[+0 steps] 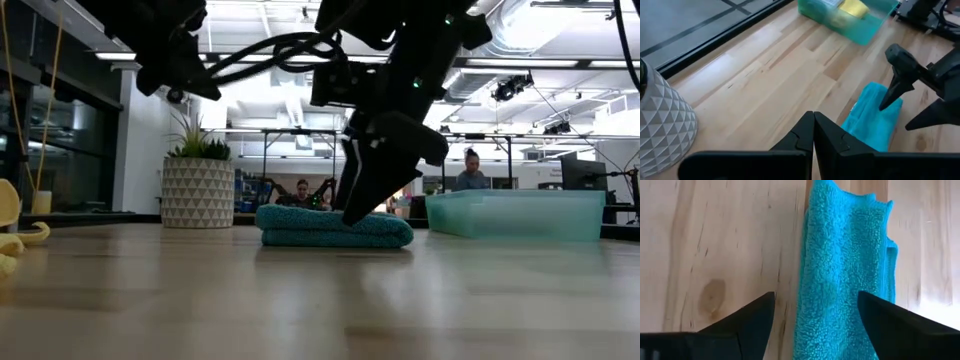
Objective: Fold microfiber towels
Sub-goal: Put the folded blue microfiber cloth into the green bin
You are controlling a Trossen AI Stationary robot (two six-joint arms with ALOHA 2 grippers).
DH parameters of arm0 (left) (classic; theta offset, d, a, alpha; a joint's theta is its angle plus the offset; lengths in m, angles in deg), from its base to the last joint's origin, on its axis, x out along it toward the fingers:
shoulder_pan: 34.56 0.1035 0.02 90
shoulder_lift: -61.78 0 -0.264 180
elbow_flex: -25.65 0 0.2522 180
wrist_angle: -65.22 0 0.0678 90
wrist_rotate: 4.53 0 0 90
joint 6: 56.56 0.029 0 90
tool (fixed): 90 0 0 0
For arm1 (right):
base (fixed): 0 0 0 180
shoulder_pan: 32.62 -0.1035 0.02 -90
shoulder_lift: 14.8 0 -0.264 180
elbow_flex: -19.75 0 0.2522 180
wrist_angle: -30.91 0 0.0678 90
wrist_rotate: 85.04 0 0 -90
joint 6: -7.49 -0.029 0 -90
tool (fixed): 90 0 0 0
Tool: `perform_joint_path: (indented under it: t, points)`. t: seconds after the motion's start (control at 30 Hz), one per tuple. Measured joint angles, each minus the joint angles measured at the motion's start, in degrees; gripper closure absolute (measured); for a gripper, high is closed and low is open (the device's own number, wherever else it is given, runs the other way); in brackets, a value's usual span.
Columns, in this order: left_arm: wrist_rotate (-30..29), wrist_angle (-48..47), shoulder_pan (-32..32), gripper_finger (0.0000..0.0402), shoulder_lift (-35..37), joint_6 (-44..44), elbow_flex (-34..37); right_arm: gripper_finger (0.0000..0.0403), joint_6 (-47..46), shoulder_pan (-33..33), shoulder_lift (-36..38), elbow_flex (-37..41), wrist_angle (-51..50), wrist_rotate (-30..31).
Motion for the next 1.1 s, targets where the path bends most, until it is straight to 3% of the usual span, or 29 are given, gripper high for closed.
perform_joint_path:
  t: [0.37,0.8,1.1]
  points:
    - [-0.1,-1.2,0.0,0.0401,0.0,0.0,0.0,0.0185,0.4,0.0,-0.3,0.3,3.7,-1.3]
    - [0.0,-2.3,0.0,0.0402,0.0,-0.2,0.0,0.0199,-1.6,0.0,-6.0,0.1,1.8,-0.2]
    - [-0.1,-2.3,0.0,0.0401,0.0,-0.1,0.0,0.0296,-3.1,-0.2,-7.1,-0.2,-0.5,1.5]
